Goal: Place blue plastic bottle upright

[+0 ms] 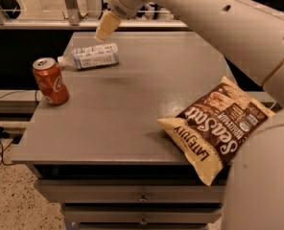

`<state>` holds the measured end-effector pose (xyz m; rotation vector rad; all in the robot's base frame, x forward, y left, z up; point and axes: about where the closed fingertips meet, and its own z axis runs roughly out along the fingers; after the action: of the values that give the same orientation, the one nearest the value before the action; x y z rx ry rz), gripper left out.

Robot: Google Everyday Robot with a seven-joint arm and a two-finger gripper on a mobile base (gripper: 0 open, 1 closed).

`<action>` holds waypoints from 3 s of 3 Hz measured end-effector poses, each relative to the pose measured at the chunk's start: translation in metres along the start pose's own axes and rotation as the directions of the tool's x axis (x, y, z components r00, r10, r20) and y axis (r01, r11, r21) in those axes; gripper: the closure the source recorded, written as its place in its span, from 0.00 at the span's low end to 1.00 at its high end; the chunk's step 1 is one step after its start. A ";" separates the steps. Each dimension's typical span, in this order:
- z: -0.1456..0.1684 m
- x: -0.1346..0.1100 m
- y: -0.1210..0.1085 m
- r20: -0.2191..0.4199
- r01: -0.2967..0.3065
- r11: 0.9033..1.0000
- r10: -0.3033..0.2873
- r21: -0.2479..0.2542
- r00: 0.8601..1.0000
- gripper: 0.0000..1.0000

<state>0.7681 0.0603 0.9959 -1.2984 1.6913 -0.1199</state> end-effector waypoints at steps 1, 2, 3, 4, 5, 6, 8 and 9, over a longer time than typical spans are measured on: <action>0.014 0.001 -0.014 -0.064 0.055 0.993 -0.062 -0.108 0.996 0.00; 0.014 0.010 -0.005 -0.127 0.068 0.975 -0.096 -0.211 0.987 0.00; 0.013 0.024 0.020 -0.198 0.108 0.933 -0.185 -0.343 0.963 0.00; 0.010 0.042 0.051 -0.249 0.134 0.875 -0.275 -0.466 0.929 0.00; 0.012 0.047 0.062 -0.259 0.136 0.852 -0.301 -0.506 0.918 0.00; 0.019 0.036 0.074 -0.255 0.128 0.846 -0.296 -0.518 0.921 0.00; 0.044 0.033 0.098 -0.320 0.061 0.900 -0.216 -0.431 0.923 0.00; 0.053 0.034 0.106 -0.320 0.058 0.895 -0.217 -0.441 0.922 0.00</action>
Offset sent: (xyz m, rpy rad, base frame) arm 0.0003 -0.0242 -0.0212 -0.2856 0.3742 0.1364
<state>0.7343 0.1027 0.8848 -1.8162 2.0094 -0.0802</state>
